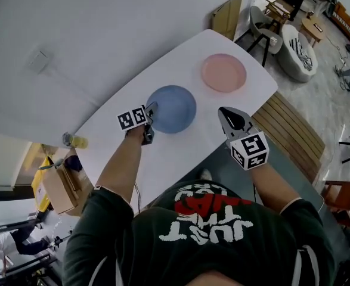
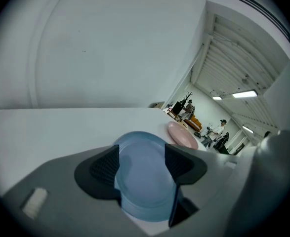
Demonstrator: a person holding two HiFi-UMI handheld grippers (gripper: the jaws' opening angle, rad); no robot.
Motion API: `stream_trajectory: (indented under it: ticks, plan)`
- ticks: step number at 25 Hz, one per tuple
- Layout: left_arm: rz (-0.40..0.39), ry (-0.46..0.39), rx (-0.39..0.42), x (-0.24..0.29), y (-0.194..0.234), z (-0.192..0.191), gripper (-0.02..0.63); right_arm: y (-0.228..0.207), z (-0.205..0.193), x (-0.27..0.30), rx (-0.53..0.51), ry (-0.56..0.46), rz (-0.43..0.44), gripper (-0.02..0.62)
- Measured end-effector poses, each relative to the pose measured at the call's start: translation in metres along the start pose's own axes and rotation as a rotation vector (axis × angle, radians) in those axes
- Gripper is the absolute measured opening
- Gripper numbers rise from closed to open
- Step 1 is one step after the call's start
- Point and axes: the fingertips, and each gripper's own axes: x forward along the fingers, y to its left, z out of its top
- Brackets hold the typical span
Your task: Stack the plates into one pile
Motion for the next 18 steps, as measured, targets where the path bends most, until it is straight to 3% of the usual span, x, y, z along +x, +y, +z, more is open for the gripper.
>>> stream_trajectory:
  ticks: [4, 10, 15, 18]
  plan:
    - [0.0, 0.012, 0.053, -0.008, 0.021, -0.006, 0.293, 0.004, 0.001, 0.022, 0.011, 0.018, 0.01, 0.008]
    - [-0.082, 0.05, 0.201, -0.023, 0.023, -0.03, 0.293, 0.022, 0.003, 0.034, 0.017, 0.031, -0.031, 0.008]
    - [-0.037, 0.072, 0.148, -0.011, 0.037, -0.046, 0.293, 0.026, -0.021, 0.035, 0.05, 0.1, -0.046, 0.008]
    - [-0.012, 0.135, 0.126, 0.008, 0.048, -0.06, 0.293, 0.033, -0.026, 0.042, 0.023, 0.124, -0.029, 0.008]
